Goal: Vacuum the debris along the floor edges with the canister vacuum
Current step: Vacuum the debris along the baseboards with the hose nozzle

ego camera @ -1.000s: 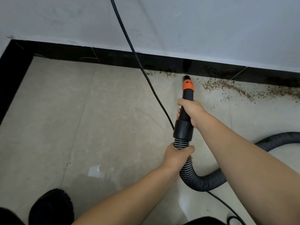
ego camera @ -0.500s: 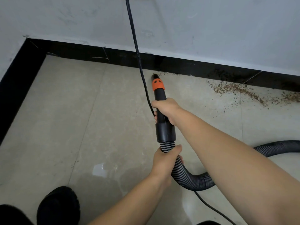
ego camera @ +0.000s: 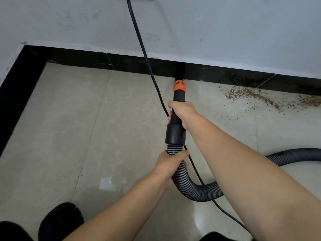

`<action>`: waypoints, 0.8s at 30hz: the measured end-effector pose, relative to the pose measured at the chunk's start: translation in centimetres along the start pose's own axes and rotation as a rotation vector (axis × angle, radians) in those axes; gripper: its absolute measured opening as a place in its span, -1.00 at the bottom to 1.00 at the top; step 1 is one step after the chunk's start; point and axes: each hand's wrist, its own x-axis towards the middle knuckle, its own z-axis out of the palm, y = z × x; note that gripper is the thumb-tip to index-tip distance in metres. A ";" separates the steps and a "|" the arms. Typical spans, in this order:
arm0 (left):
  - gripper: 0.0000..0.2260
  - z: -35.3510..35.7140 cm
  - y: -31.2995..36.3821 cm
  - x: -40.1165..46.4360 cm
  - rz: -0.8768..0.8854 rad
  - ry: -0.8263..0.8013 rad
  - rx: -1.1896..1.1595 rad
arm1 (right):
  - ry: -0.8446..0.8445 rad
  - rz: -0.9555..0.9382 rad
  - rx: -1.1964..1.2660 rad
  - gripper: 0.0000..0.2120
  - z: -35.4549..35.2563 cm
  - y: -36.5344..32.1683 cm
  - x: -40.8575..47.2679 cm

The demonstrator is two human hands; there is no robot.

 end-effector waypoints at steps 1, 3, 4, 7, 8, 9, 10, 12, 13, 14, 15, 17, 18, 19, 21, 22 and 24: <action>-0.86 0.3 -0.1 0.0 -0.006 -0.007 0.006 | 0.010 0.002 0.005 -0.90 -0.4 0.1 0.0; -0.86 0.7 -0.3 0.0 -0.015 -0.013 0.020 | 0.031 0.000 0.018 -0.90 -1.0 0.4 0.0; -0.86 0.8 -0.4 0.0 -0.017 -0.017 0.025 | 0.040 -0.002 0.024 -0.90 -1.3 0.5 0.1; -0.87 1.4 -0.5 0.0 -0.020 -0.027 0.029 | 0.060 -0.003 0.038 -0.91 -2.2 0.7 0.1; -0.87 1.6 -0.5 0.0 -0.022 -0.029 0.030 | 0.065 -0.002 0.042 -0.91 -2.5 0.8 0.1; -0.87 1.8 -0.6 -0.1 -0.024 -0.032 0.035 | 0.068 -0.001 0.045 -0.90 -2.8 0.8 0.1; -0.87 2.1 -0.6 -0.1 -0.026 -0.036 0.038 | 0.069 0.000 0.048 -0.90 -3.1 0.9 0.0; -0.88 2.5 -0.8 -0.3 -0.029 -0.043 0.038 | 0.056 0.000 0.052 -0.90 -3.7 0.9 -0.2; -0.88 2.8 -0.9 -0.4 -0.029 -0.046 0.040 | 0.043 0.001 0.052 -0.91 -4.0 0.9 -0.4; -0.88 3.0 -1.1 -0.6 -0.029 -0.047 0.045 | 0.030 0.003 0.048 -0.91 -4.2 1.0 -0.6; -0.88 3.3 -1.5 -0.7 -0.030 -0.048 0.050 | 0.018 0.008 0.041 -0.91 -4.5 1.1 -0.9; -0.88 3.9 -2.4 -1.3 -0.037 -0.047 0.066 | -0.005 0.014 0.018 -0.89 -5.1 1.7 -1.5; -0.89 4.1 -3.0 -1.6 -0.042 -0.049 0.076 | -0.013 0.016 0.004 -0.89 -5.4 2.2 -1.9; -0.89 4.4 -3.7 -2.0 -0.050 -0.054 0.086 | -0.015 0.018 -0.008 -0.89 -5.7 2.8 -2.3; -0.91 4.8 -5.2 -2.9 -0.072 -0.072 0.115 | -0.006 0.024 -0.015 -0.89 -6.6 4.2 -3.3; -0.91 4.9 -6.0 -3.4 -0.082 -0.084 0.136 | 0.004 0.029 -0.011 -0.88 -7.2 5.1 -3.9; -0.91 5.3 -7.5 -4.3 -0.097 -0.108 0.172 | 0.022 0.039 0.013 -0.87 -8.5 6.7 -5.0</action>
